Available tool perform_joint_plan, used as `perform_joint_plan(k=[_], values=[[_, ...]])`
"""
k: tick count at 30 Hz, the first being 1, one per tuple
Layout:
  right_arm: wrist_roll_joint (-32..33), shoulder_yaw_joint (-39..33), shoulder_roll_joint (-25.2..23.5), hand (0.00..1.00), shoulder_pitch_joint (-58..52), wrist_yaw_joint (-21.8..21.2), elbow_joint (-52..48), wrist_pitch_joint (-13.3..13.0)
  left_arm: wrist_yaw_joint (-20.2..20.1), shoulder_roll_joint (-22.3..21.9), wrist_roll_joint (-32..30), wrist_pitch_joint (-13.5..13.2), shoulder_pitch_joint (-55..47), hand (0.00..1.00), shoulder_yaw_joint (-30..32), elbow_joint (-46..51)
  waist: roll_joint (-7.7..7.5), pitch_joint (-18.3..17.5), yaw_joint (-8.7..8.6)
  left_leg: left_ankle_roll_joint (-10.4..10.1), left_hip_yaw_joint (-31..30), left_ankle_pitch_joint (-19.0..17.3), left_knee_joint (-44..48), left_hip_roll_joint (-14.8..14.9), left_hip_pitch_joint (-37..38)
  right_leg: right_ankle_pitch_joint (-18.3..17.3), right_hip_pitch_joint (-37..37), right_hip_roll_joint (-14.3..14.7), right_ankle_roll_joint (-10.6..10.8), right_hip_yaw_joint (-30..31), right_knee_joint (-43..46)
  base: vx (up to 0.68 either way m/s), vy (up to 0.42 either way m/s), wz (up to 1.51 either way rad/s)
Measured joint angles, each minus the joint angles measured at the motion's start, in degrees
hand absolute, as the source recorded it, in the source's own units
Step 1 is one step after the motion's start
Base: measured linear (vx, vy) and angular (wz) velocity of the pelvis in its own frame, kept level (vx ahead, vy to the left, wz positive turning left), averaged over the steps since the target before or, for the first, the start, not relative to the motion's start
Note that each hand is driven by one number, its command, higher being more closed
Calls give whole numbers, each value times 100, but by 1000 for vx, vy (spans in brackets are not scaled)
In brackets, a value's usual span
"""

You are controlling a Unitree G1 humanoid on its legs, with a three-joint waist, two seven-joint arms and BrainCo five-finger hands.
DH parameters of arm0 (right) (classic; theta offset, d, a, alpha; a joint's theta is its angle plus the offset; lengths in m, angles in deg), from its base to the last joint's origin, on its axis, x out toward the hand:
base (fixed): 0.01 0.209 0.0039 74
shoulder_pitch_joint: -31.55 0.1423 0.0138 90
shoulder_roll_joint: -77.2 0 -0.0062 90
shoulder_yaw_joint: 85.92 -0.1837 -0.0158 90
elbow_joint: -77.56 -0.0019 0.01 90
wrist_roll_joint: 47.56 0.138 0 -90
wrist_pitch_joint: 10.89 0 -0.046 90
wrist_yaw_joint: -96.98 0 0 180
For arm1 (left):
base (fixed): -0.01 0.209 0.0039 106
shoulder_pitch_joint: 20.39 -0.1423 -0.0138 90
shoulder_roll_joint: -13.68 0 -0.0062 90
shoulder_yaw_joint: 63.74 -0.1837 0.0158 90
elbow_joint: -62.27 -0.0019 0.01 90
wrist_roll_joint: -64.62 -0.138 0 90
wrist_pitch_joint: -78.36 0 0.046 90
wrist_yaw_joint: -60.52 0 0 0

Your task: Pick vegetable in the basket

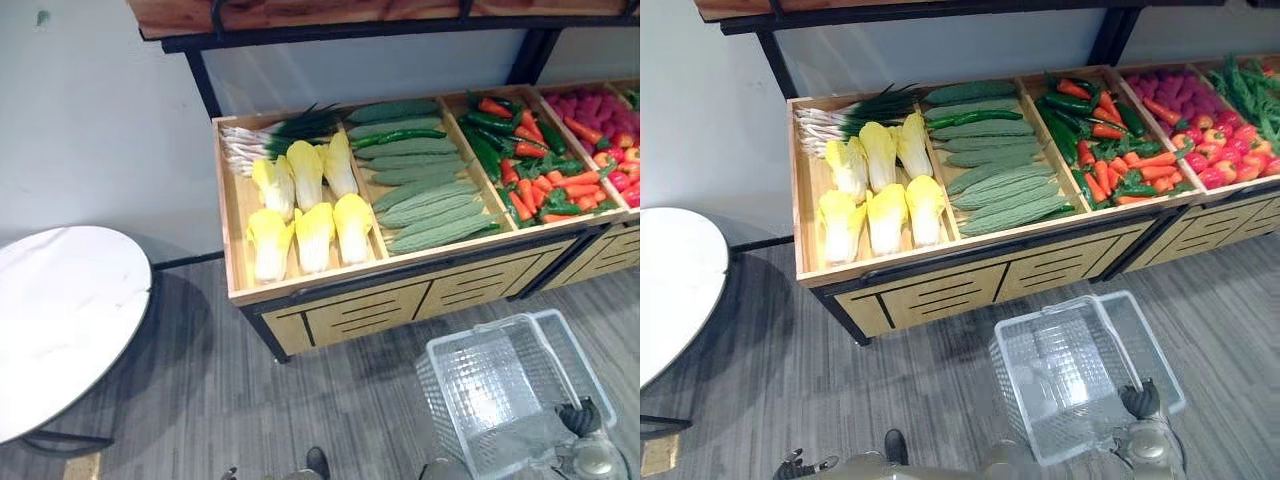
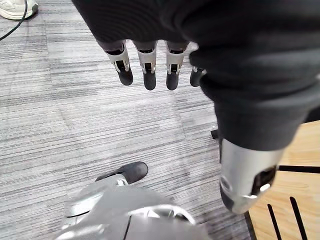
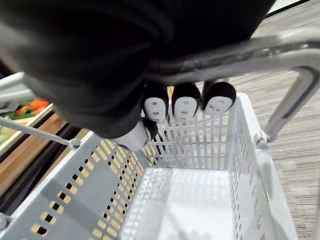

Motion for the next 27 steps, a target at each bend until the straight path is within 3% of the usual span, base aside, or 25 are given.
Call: perform_joint_plan(k=[1, 3, 5, 6, 7, 12, 16, 20, 25, 27], values=[[53, -28, -113, 100, 7, -21, 171, -1, 41, 102, 8, 2, 52, 0, 105, 6, -107, 14, -19, -13, -146, 7, 8, 69, -48, -215, 106, 180, -45, 161, -476, 111, -107, 37], [137, -116, -234, 100, 6, -16, 492, 0, 63, 165, 21, 2, 213, 0, 223, 19, -226, 70, -46, -69, -362, 39, 13, 78, -108, -277, 136, 365, -54, 400, -1073, 117, -154, 44], [240, -279, -282, 100, 25, -22, 904, 83, 69, 110, 24, -5, 331, 0, 399, 58, -234, 105, -94, -160, -561, 73, 28, 58, -118, -213, 140, 433, -2, 720, -1483, 150, -193, 62], [270, -447, -361, 100, 8, -15, 1071, 203, 73, 113, 23, -31, 356, 0, 445, 108, -332, 144, -99, -285, -675, 63, 80, -2, -92, -39, 167, 407, 76, 878, -1634, 161, -238, 67], [276, -585, -367, 100, 9, -18, 1186, 233, 75, 85, 24, -34, 392, 0, 508, 89, -330, 175, -105, -336, -718, 65, 89, 25, -66, -175, 251, 414, 125, 884, -1575, 127, -209, 38], [493, -1293, -376, 100, 119, -147, 1493, 269, 75, -318, 33, -66, 401, 0, 1166, -76, 128, 196, -43, -682, -715, 297, -209, 496, -51, -372, 381, 952, -60, 598, -2027, 107, -205, -2], [588, -1710, -433, 100, 126, -132, 1632, 270, 75, -419, 40, -46, 401, 0, 1506, -95, 194, 154, -81, -732, -788, 364, -253, 628, -67, -413, 488, 1082, -130, 430, -2132, 14, -81, 16], [711, -1792, -608, 100, 94, -97, 1632, 261, 184, -427, 129, 7, 456, 0, 1705, -38, 142, 146, -71, -728, -819, 452, -358, 598, -63, -410, 527, 1056, -136, 390, -2192, -27, 6, 13], [721, -1753, -1081, 100, -154, 97, 1354, 216, 1092, -713, 647, -93, 411, 0, 1725, 2187, 130, 137, 71, -716, -773, 460, -359, 542, -84, -386, 532, 996, -114, 360, -2273, -10, 12, 0], [725, -1467, -1295, 100, -374, 162, 1154, 186, 1752, -828, 602, -338, 407, 0, 1583, 3650, 137, 132, 79, -701, -653, 446, -358, 525, -121, -367, 522, 972, -82, 382, -2275, -7, 28, -8]])
